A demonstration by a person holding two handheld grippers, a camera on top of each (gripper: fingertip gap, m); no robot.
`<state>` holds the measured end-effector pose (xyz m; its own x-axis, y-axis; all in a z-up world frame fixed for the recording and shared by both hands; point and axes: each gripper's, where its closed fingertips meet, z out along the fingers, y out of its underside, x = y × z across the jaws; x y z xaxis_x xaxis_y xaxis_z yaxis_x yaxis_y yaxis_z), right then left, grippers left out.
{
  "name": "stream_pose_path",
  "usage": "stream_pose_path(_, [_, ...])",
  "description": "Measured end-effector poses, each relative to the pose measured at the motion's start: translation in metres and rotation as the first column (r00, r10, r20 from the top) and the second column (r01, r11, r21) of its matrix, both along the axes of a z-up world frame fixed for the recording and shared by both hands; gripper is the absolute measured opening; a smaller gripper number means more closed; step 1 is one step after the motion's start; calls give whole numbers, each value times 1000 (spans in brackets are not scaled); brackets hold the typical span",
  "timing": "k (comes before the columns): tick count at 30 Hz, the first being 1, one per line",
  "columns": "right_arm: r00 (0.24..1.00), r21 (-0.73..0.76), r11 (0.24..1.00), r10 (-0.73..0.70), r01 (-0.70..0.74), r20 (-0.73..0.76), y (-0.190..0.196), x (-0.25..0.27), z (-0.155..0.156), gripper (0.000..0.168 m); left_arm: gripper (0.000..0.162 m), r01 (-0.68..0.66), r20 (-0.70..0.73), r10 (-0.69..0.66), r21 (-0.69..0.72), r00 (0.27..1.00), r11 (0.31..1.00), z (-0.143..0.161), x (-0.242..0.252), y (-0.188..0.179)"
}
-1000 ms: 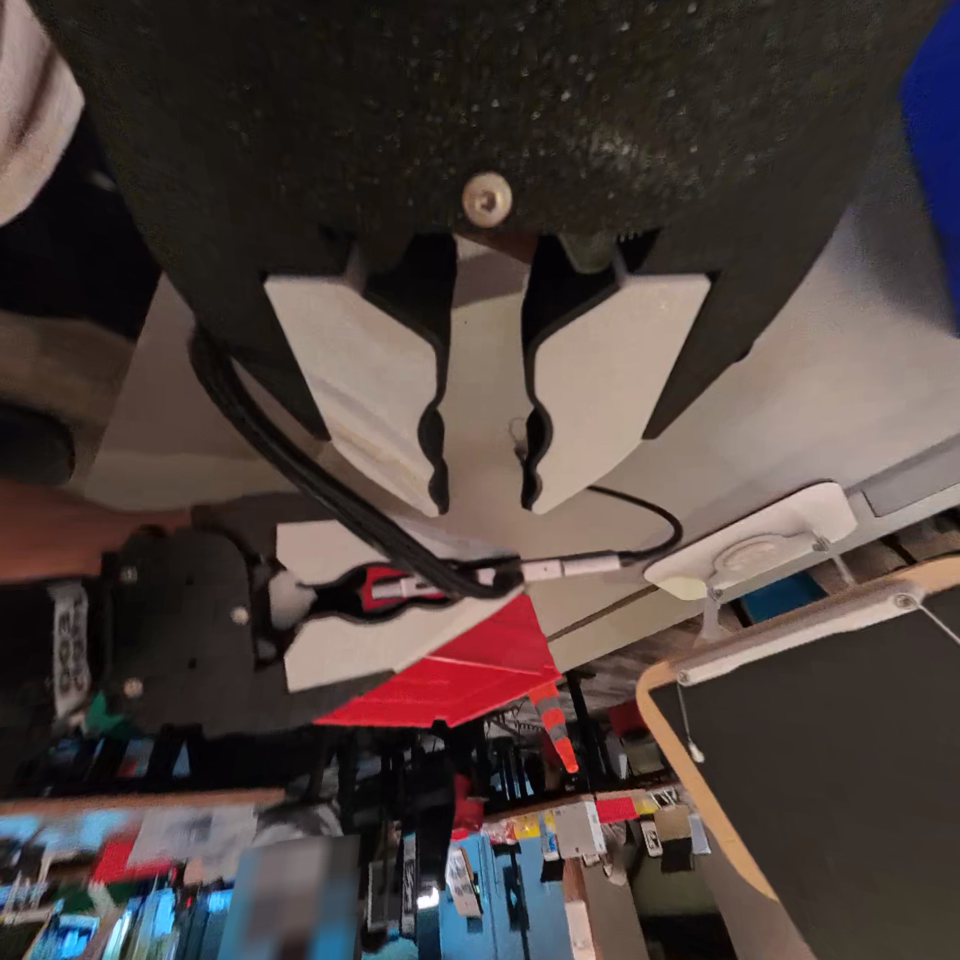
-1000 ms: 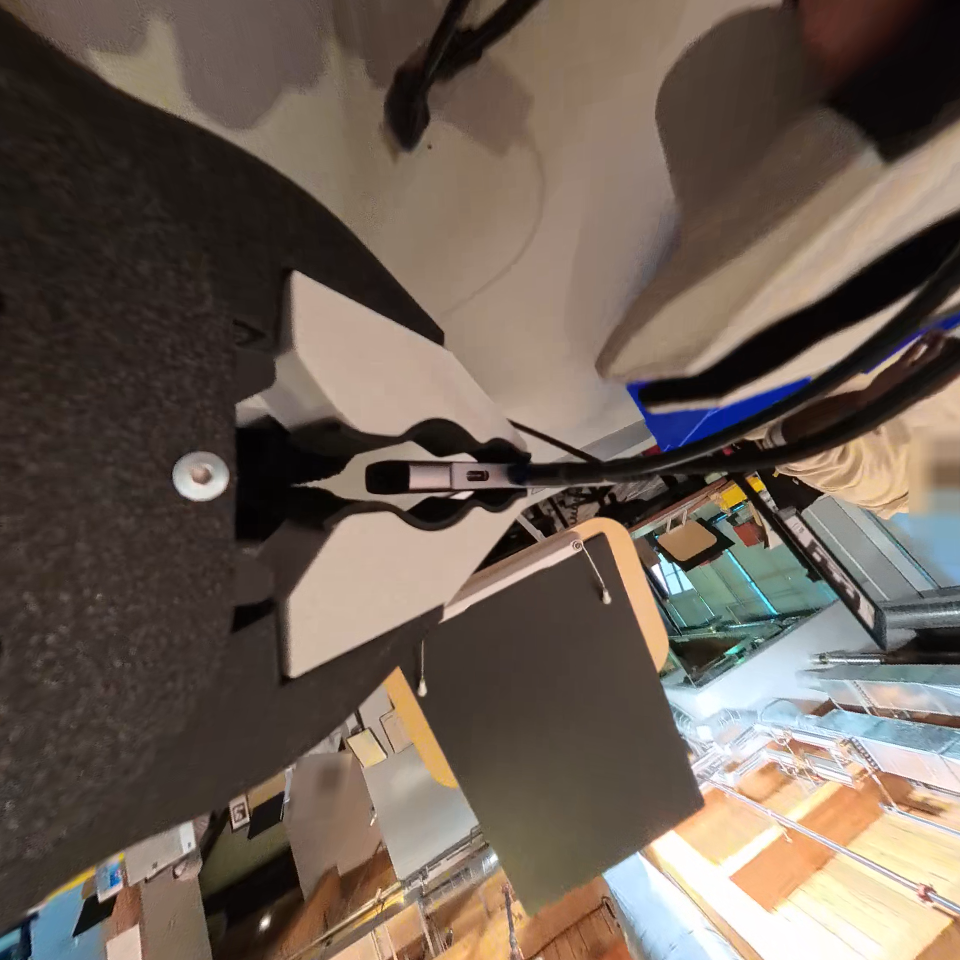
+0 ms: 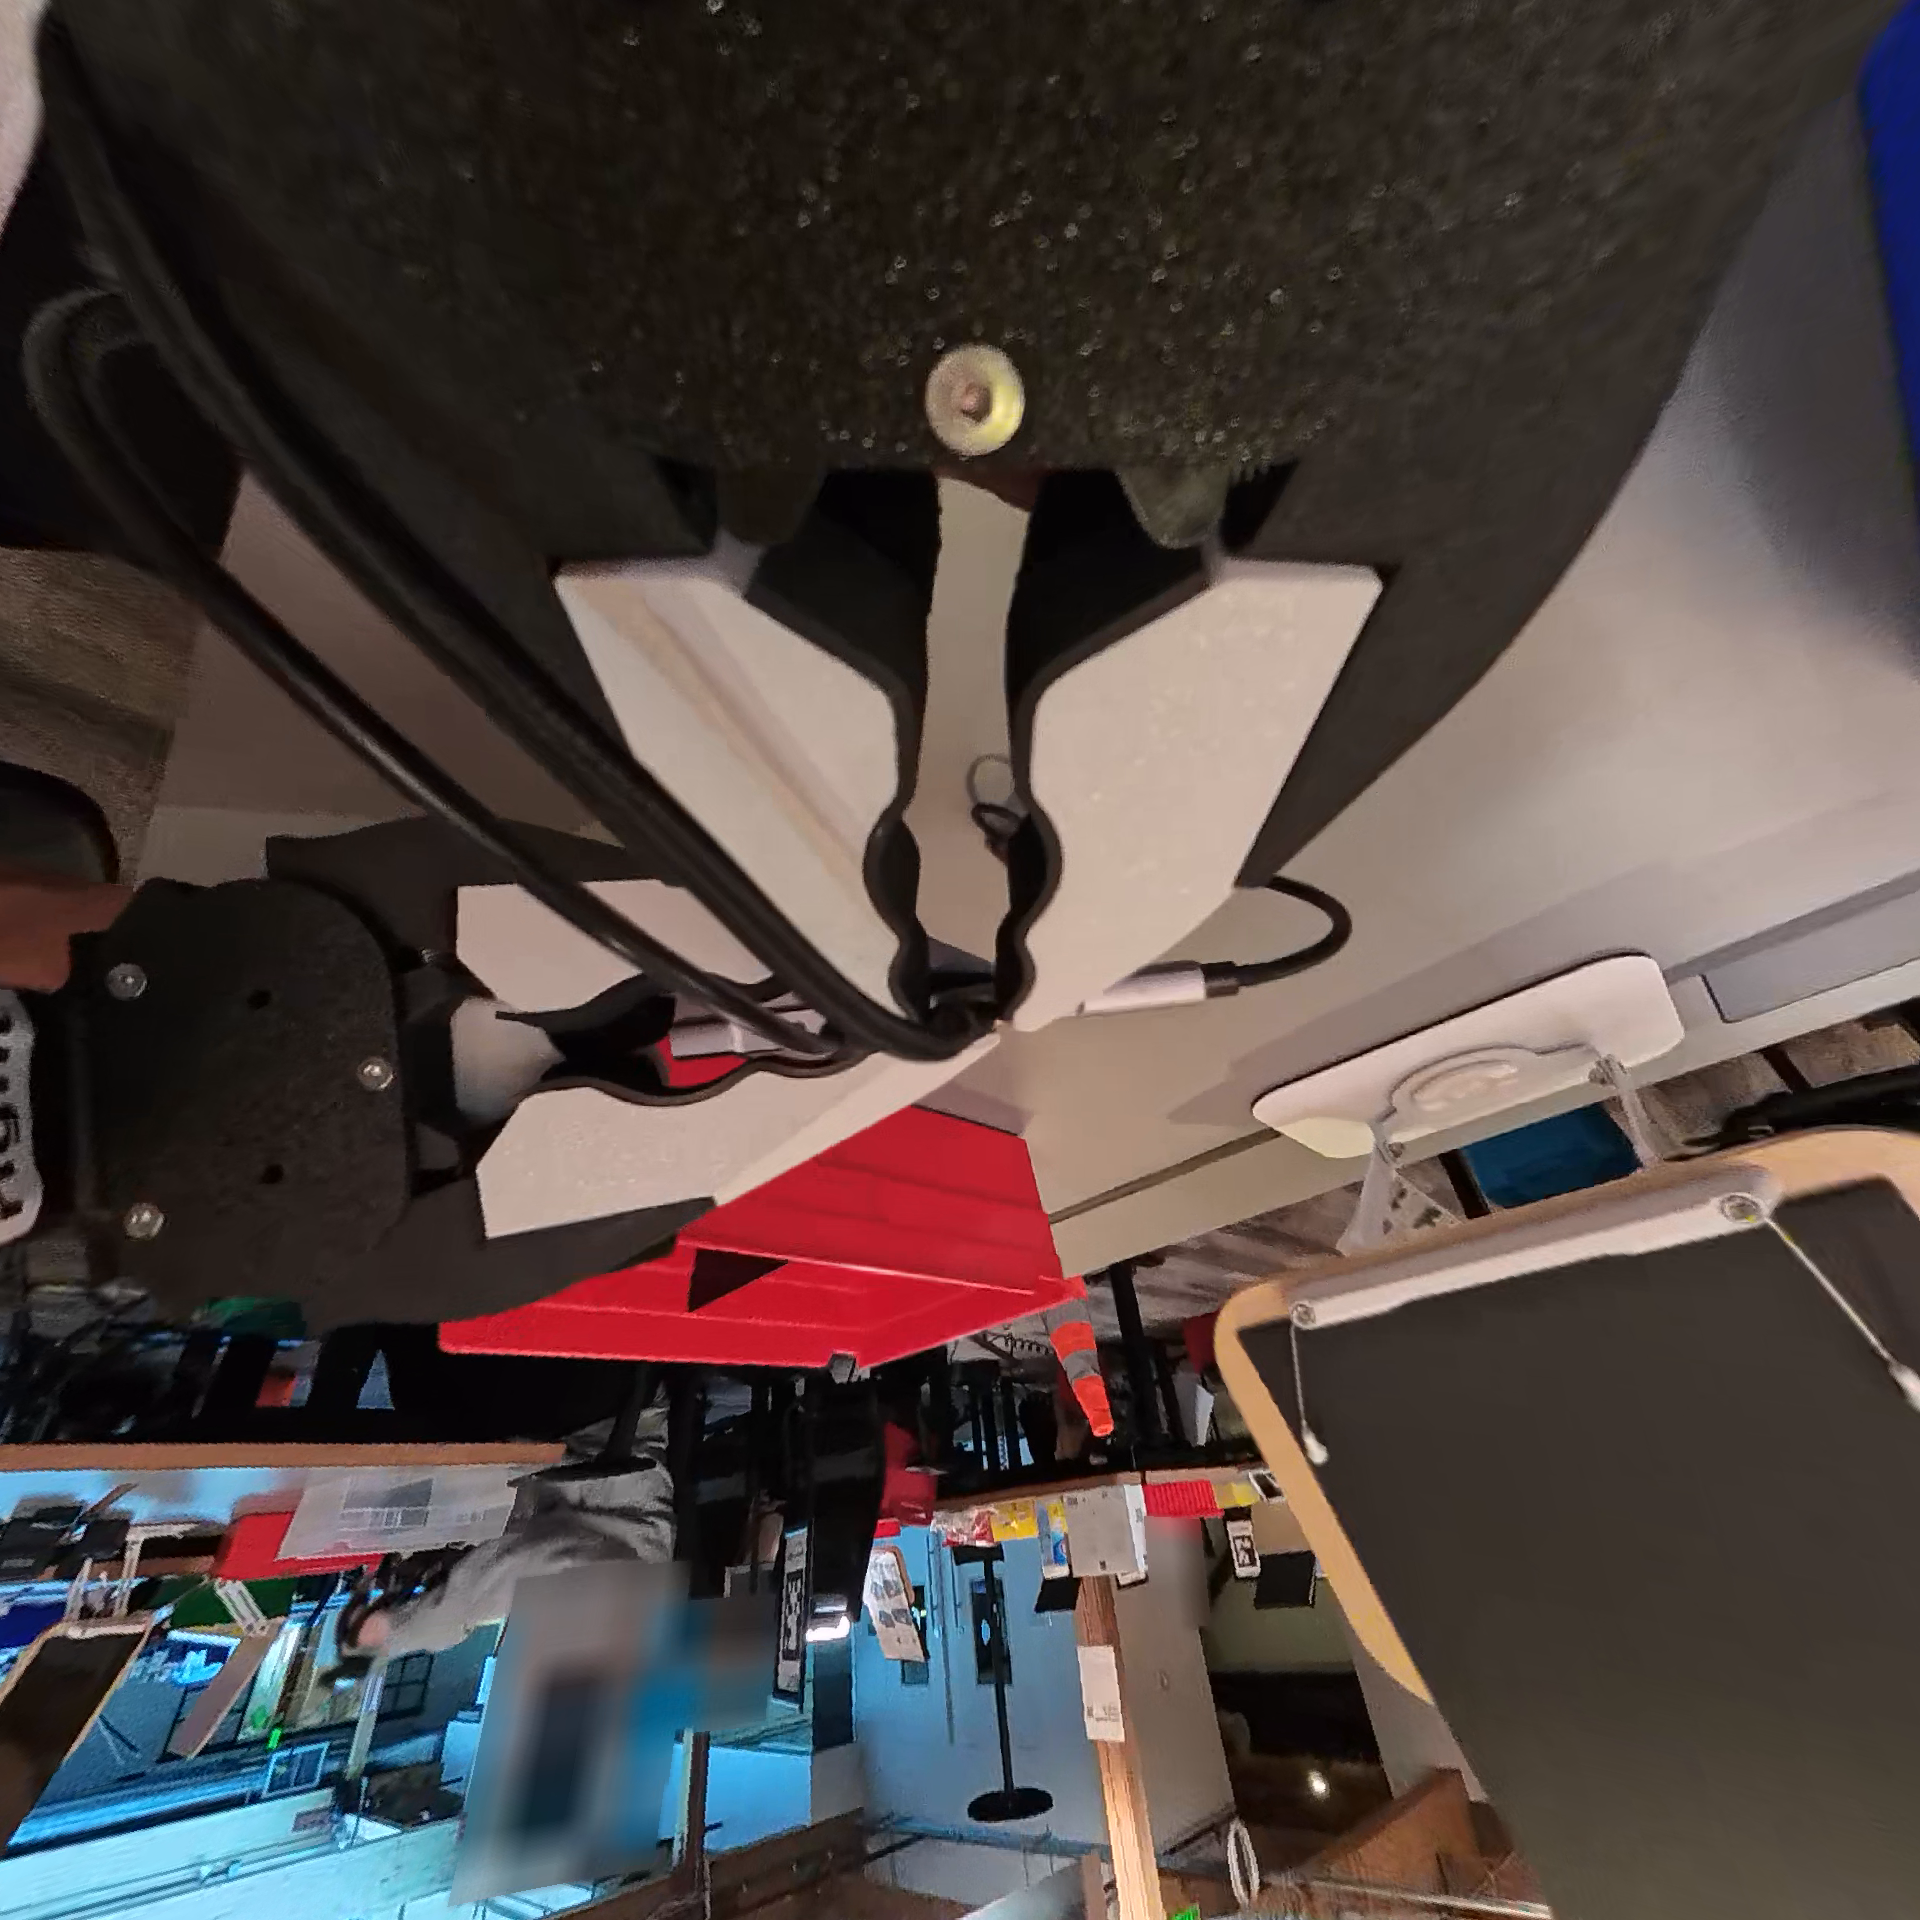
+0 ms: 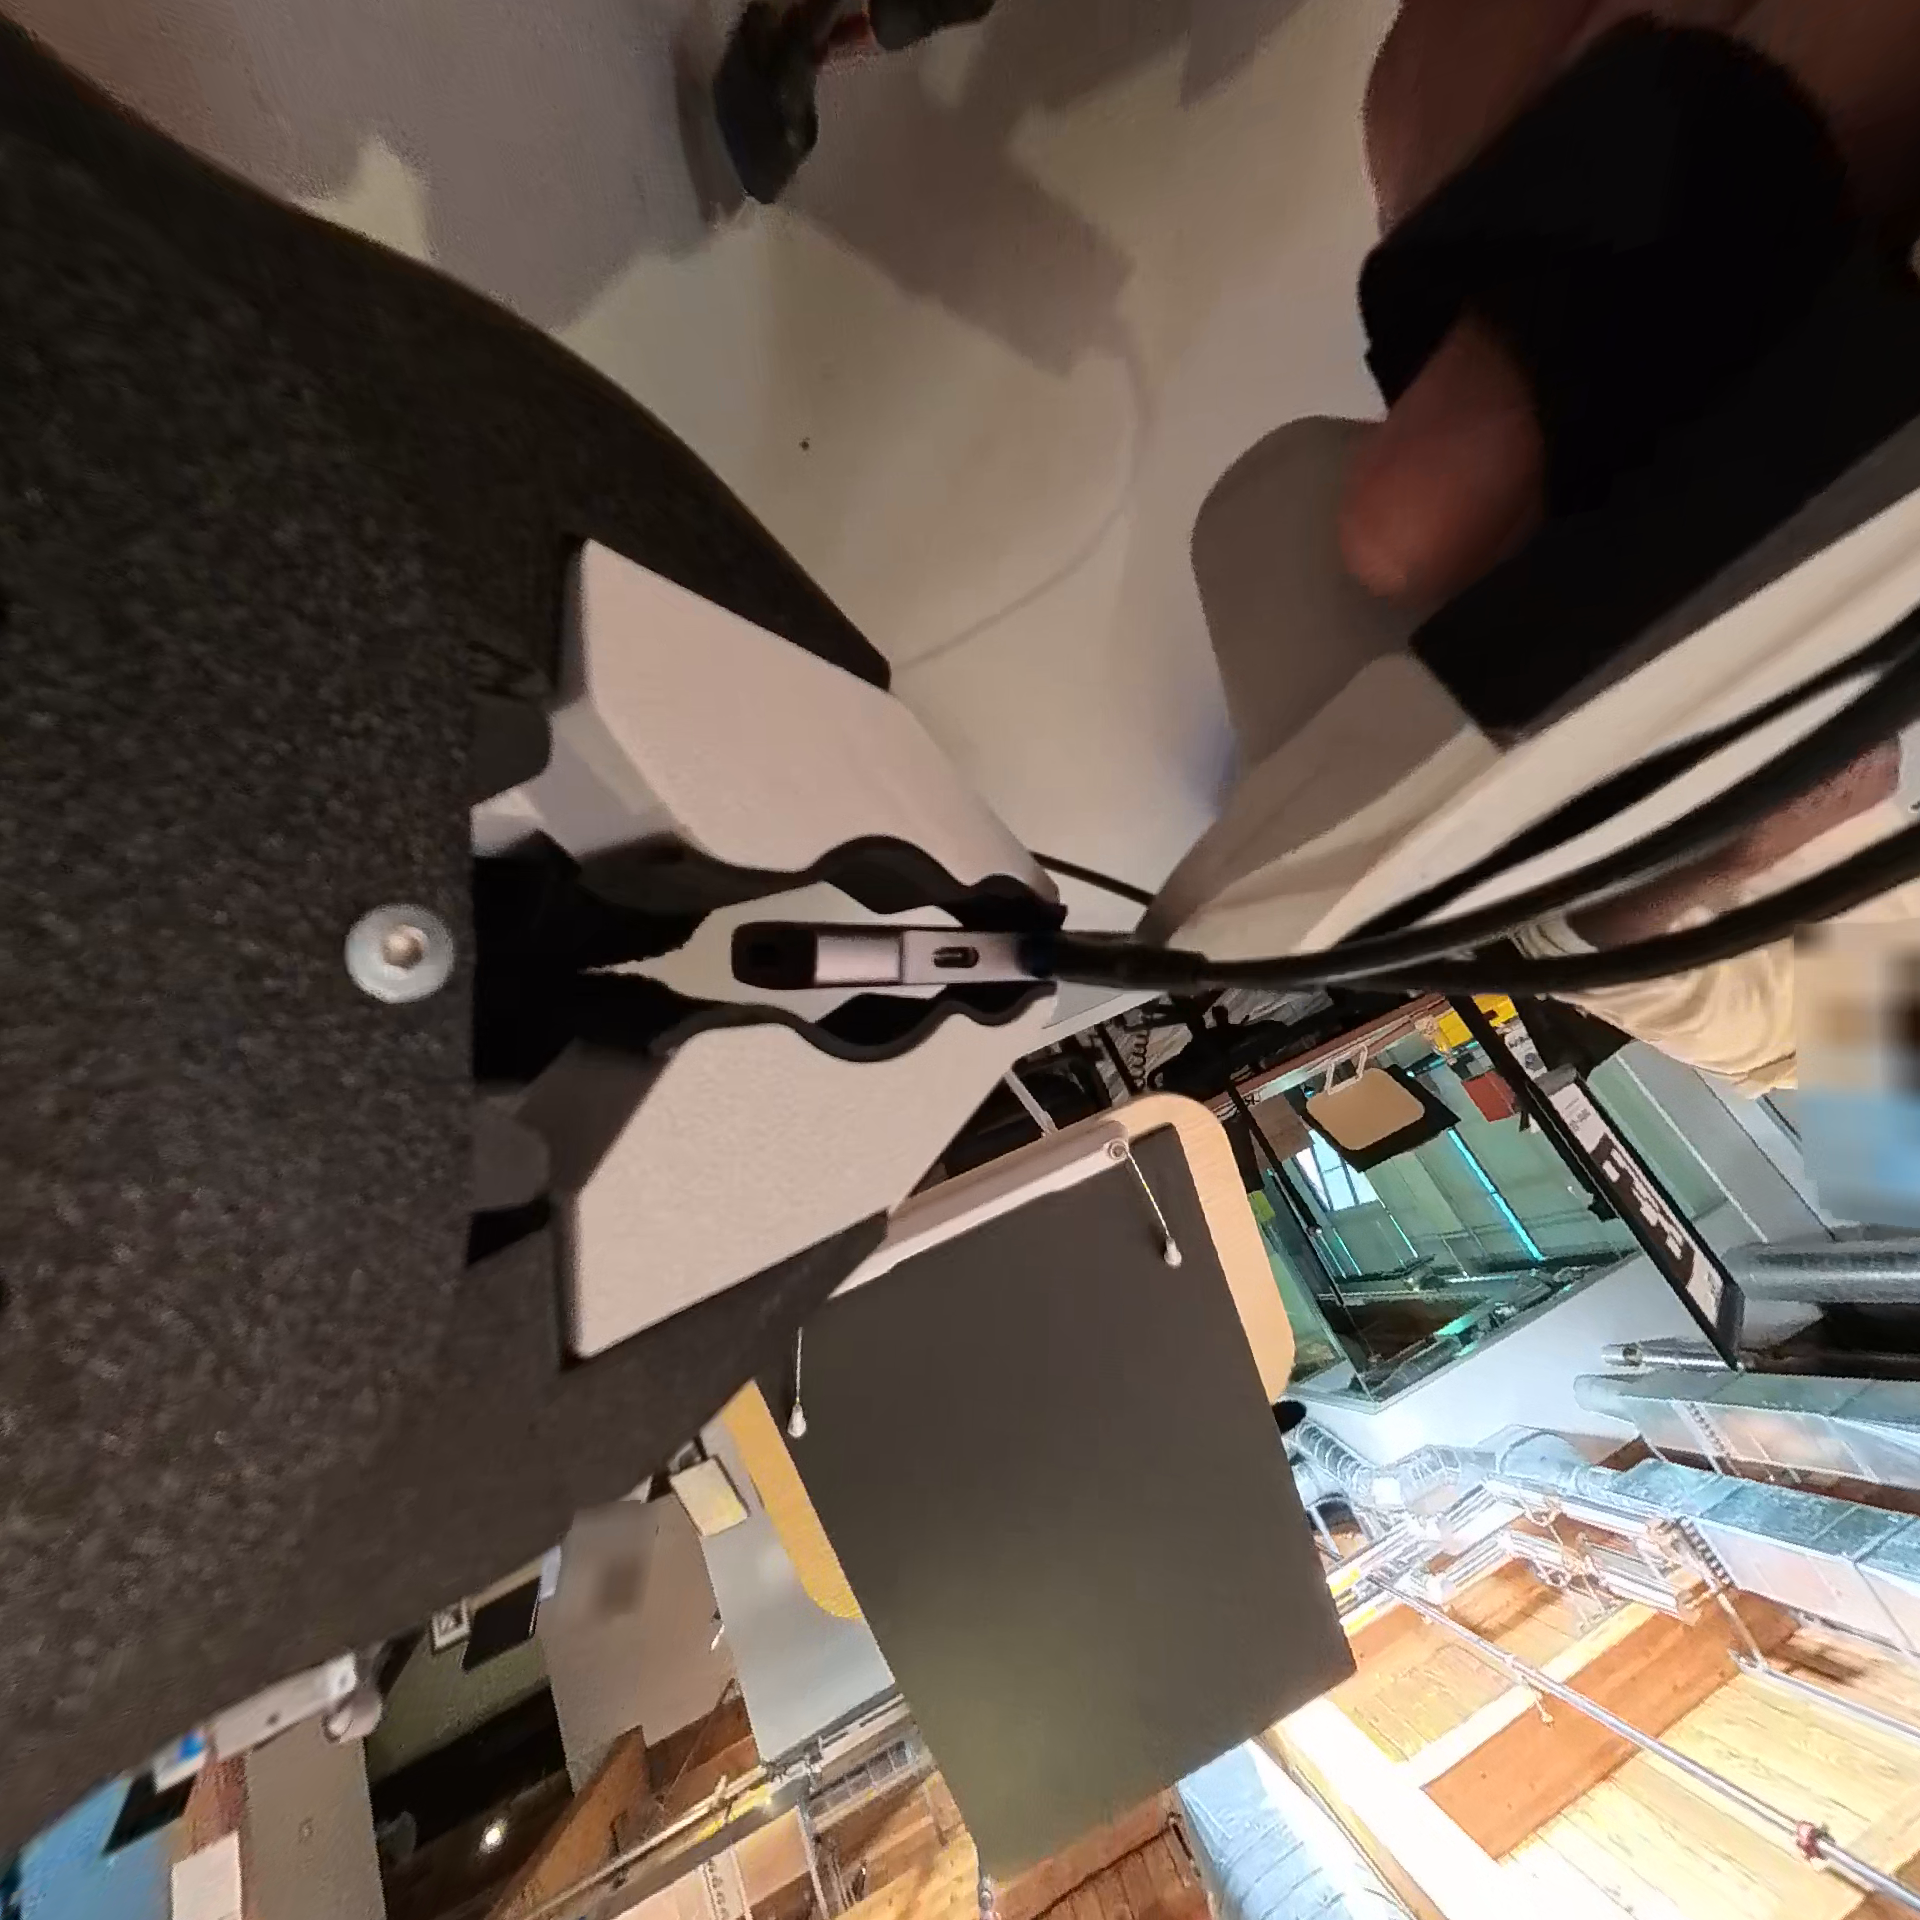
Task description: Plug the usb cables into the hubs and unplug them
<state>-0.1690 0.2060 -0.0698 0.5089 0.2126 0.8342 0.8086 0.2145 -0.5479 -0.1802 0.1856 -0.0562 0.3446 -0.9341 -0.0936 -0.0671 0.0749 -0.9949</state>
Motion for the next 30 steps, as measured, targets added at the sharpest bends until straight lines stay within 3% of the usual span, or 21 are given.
stream_pose_path(13, [999,-33,999,-26,24,-34,1,-3,-1,8,11,-23,-2,23,46,1000,999,2,-7,-4])
stream_pose_path(16, [997,-95,995,31,-38,-77,-1,-6,-7,8,11,1,-16,0,41,1000,999,-2,-6,-3])
stream_pose_path(19, [968,-214,964,106,-156,-228,-7,-6,-15,9,10,63,-44,-61,31,997,998,-9,-5,-2])
stream_pose_path(22, [911,-413,862,122,-295,-395,-14,-6,-32,27,11,70,-79,-63,88,995,994,-9,-11,7])
stream_pose_path(26, [759,-569,621,65,-539,-648,-33,-23,-38,49,11,135,-231,-50,373,972,918,-14,-14,3])
stream_pose_path(28, [705,-566,596,0,-570,-709,-29,-25,-35,45,11,181,-282,-55,445,958,877,-18,-13,-4])
stream_pose_path(30, [717,-620,546,-50,-563,-695,-30,-29,-46,34,11,210,-294,-75,459,953,863,-19,-11,-10])
